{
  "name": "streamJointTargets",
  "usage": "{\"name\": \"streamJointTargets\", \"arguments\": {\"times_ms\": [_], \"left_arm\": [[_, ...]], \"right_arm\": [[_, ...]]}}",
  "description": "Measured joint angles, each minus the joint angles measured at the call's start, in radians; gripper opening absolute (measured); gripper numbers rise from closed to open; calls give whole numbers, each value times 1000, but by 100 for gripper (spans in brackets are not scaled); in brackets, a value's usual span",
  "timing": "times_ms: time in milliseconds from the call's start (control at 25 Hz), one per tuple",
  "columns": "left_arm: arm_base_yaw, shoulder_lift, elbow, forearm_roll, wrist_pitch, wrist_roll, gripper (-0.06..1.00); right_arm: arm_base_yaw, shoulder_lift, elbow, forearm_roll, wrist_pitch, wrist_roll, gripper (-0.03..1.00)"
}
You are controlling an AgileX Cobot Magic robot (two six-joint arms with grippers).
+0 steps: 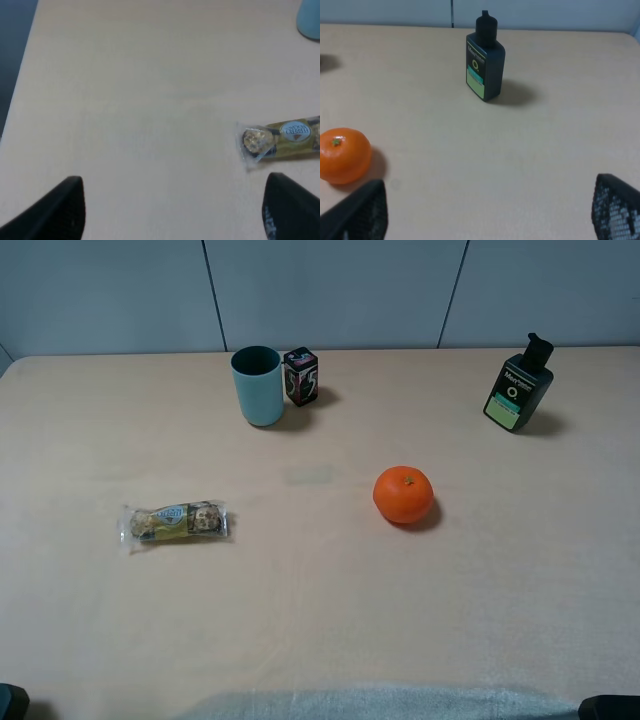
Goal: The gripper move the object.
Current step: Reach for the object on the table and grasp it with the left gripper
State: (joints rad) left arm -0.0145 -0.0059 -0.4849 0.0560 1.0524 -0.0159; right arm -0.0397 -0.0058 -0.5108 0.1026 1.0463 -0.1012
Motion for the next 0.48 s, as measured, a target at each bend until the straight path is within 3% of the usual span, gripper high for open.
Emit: {"name": "streamJointTargets", "arguments": {"times_ms": [480], "left_arm": [[0, 0, 0, 0, 0, 0, 72]], "right_arm": [[0, 0, 0, 0, 0, 0, 62]]}}
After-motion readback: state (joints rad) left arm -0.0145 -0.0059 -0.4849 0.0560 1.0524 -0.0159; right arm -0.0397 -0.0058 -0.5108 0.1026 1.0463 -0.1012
